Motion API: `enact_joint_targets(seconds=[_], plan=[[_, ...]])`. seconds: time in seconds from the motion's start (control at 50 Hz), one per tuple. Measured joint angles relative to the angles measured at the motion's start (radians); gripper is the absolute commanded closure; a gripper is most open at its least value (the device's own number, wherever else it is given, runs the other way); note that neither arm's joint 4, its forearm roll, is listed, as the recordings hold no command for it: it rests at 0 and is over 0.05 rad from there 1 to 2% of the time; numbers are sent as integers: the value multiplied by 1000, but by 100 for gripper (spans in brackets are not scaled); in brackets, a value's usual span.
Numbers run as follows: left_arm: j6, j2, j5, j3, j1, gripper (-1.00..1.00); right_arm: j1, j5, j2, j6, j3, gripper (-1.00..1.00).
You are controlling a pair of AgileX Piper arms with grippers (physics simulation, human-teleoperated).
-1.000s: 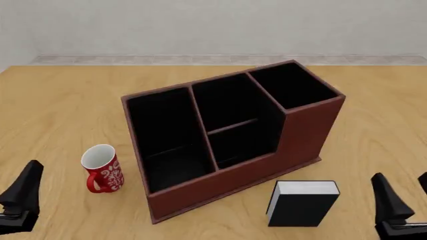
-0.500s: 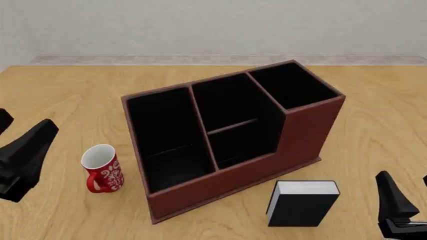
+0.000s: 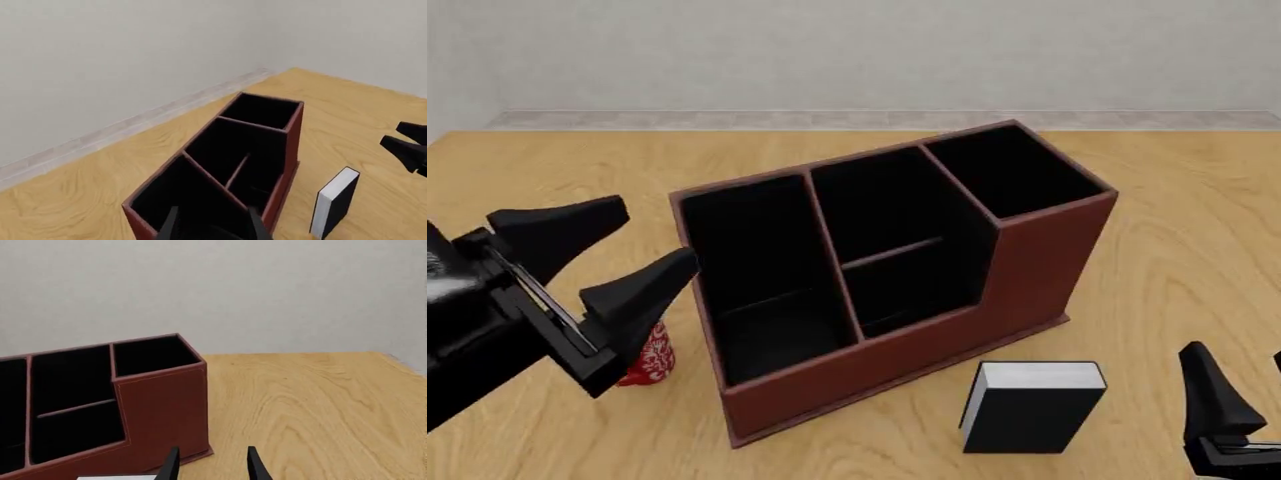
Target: Pick up the book and place it in the back compartment of the caddy.
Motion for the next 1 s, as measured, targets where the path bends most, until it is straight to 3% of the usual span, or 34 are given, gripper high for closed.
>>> enact_joint_targets(seconds=[0.44, 1.0], plan=[[-11, 324, -104, -92, -262, -100, -2, 0, 1, 3, 0, -100], [-63, 575, -191, -175, -437, -100, -3, 1, 2, 6, 0, -100]])
